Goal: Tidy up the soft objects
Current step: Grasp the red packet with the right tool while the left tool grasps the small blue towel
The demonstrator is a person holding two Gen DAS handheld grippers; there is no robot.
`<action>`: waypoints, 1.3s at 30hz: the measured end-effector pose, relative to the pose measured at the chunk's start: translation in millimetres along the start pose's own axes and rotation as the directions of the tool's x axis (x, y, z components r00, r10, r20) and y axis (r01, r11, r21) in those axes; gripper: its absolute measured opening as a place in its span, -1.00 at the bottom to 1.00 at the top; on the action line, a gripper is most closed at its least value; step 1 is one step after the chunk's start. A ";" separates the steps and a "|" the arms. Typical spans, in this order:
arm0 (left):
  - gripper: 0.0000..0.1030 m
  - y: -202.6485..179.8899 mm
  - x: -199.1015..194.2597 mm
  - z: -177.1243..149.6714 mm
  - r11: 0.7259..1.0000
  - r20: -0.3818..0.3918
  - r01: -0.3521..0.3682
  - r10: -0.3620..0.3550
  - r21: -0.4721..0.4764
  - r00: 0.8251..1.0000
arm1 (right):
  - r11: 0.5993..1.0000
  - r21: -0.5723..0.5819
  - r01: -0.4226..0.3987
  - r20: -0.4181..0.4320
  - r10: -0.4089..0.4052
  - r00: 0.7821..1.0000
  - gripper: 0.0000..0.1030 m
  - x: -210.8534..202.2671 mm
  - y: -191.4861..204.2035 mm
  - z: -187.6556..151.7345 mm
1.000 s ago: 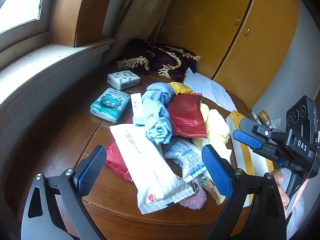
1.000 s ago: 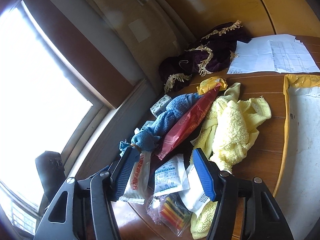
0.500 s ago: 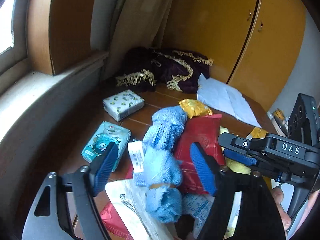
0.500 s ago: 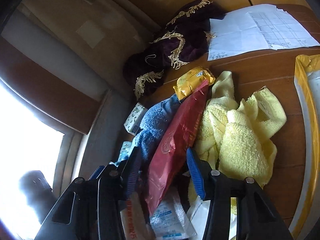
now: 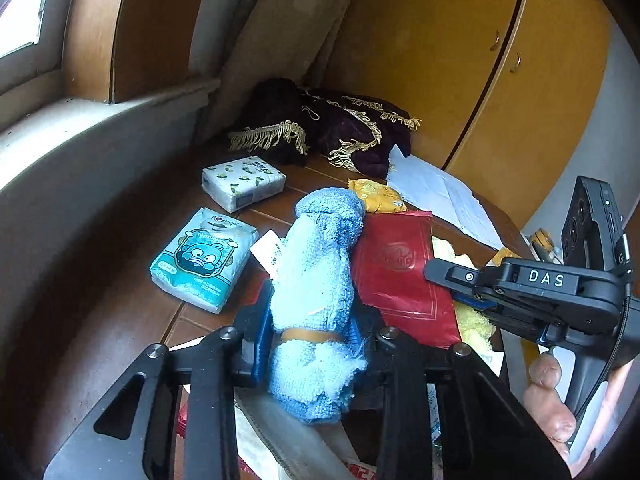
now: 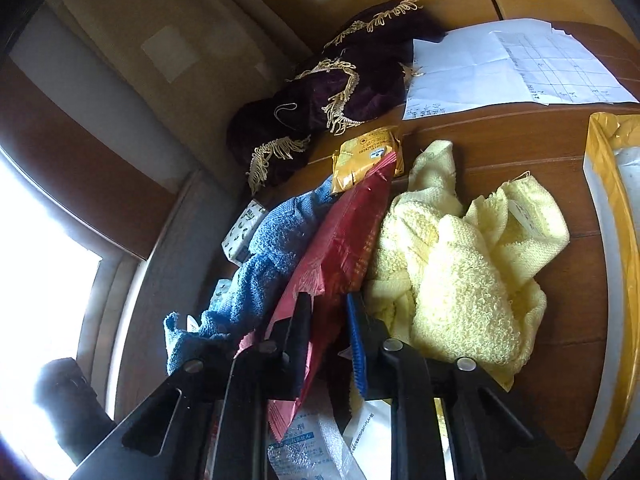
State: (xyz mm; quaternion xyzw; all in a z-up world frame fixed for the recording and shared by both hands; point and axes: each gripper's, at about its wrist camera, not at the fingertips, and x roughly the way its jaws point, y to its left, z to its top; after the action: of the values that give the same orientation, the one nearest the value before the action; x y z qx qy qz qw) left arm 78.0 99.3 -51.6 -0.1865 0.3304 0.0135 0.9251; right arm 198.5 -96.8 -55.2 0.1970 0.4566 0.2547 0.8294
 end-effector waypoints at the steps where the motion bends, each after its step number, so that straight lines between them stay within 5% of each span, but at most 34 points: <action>1: -0.46 3.0 -1.0 1.4 1.000 0.004 0.010 -0.010 -0.017 1.000 | 1.000 0.002 -0.004 0.011 0.004 1.000 -0.77 -2.9 -0.3 0.5; 11: -0.48 17.2 -19.9 7.5 0.989 0.100 0.109 -0.098 -0.103 0.990 | 0.999 -0.038 -0.019 0.223 0.027 0.975 -0.94 -57.2 6.0 2.4; 17: -0.49 19.5 -19.0 8.6 0.986 0.094 0.120 -0.109 -0.119 0.990 | 0.997 -0.077 -0.029 0.167 0.041 0.985 -0.94 -53.9 9.5 6.7; 20: -0.48 16.9 -18.5 7.9 0.988 0.089 0.117 -0.108 -0.103 0.990 | 0.996 -0.081 -0.029 0.115 0.038 0.993 -0.74 -44.9 8.5 7.0; 21: -0.48 16.1 -18.1 7.7 0.988 0.085 0.116 -0.108 -0.098 0.991 | 0.997 -0.078 -0.020 0.112 0.029 0.993 -0.34 -42.0 7.7 6.6; 23: -0.48 15.7 -15.4 8.6 0.989 0.079 0.111 -0.104 -0.093 0.991 | 0.998 -0.067 -0.012 0.114 0.020 0.993 0.14 -36.6 5.7 4.1; 30: -0.48 15.9 -13.4 8.5 0.990 0.071 0.108 -0.101 -0.096 0.992 | 0.982 -0.094 0.163 0.115 -0.152 0.982 0.15 -24.3 8.5 -3.4; 33: -0.48 15.4 -12.5 8.2 0.990 0.066 0.106 -0.100 -0.093 0.993 | 0.961 -0.174 0.215 0.099 -0.200 0.975 0.37 -16.5 17.2 -6.9; 37: -0.48 14.7 -12.2 7.9 0.991 0.066 0.100 -0.095 -0.089 0.993 | 0.901 -0.280 0.330 0.110 -0.312 0.944 0.21 -3.5 32.2 -18.6; 39: -0.48 14.9 -12.8 7.8 0.991 0.070 0.101 -0.095 -0.089 0.993 | 0.875 -0.293 0.385 0.118 -0.367 0.923 -0.44 0.7 33.9 -21.3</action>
State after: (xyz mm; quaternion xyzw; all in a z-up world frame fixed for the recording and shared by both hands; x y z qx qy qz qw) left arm 70.5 117.2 -43.1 -0.2446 0.2895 -0.0107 0.9253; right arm 172.3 -67.5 -47.5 -0.0212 0.4157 0.1515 0.8965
